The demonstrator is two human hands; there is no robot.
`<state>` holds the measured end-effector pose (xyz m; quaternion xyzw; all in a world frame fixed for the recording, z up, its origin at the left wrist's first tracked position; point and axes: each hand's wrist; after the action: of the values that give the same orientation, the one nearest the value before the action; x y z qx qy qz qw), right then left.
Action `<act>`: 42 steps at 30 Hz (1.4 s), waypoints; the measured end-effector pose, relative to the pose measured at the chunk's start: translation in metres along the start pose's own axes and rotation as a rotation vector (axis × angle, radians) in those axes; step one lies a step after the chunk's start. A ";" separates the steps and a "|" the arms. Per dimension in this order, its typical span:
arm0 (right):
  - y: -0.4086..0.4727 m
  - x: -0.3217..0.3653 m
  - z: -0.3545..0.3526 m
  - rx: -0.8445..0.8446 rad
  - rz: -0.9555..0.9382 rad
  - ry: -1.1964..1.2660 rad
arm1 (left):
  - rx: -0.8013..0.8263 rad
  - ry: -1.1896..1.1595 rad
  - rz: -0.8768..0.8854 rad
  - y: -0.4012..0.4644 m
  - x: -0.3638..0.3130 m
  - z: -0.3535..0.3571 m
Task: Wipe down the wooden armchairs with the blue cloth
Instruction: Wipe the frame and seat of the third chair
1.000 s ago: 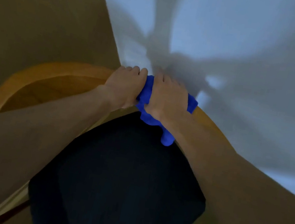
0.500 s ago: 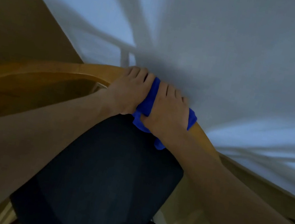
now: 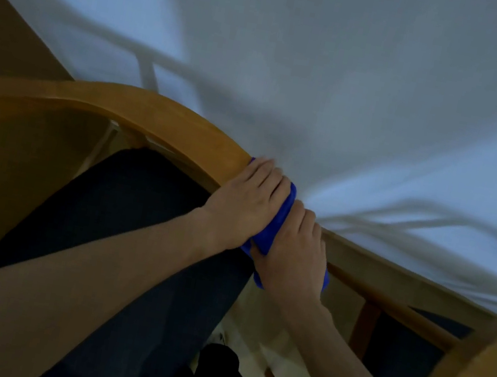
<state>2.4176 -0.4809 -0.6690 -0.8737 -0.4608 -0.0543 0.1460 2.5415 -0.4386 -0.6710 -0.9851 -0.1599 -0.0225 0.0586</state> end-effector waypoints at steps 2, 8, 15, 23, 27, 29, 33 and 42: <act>-0.007 -0.006 -0.002 0.053 0.006 0.039 | 0.001 -0.003 0.016 -0.001 -0.012 0.000; -0.003 -0.007 -0.017 0.270 0.154 0.049 | 0.009 -0.028 0.071 0.001 -0.019 -0.005; -0.021 -0.017 -0.017 0.292 0.252 0.080 | -0.001 -0.089 0.152 -0.004 -0.042 -0.004; -0.025 -0.019 -0.020 0.342 0.244 0.158 | 0.020 -0.119 0.167 -0.005 -0.042 -0.003; -0.006 -0.019 -0.033 0.404 0.214 0.237 | 0.063 -0.075 0.120 -0.002 -0.028 -0.004; 0.006 -0.017 -0.042 0.514 0.210 0.286 | 0.058 -0.051 0.107 -0.001 -0.016 -0.004; 0.012 -0.009 -0.037 0.356 -0.039 0.117 | 0.041 -0.046 0.075 -0.001 0.009 -0.002; 0.050 0.023 -0.010 0.106 -0.137 -0.091 | 0.043 -0.076 -0.163 -0.017 0.075 -0.004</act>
<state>2.4723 -0.4929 -0.6647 -0.8329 -0.5277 0.0000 0.1670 2.6076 -0.3997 -0.6608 -0.9676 -0.2419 0.0139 0.0716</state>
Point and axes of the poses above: each hand's wrist, its own y-axis towards the middle knuckle, its own z-axis out of the palm, x = y × z, and after that the axes turned 13 degrees about -z, right-handed
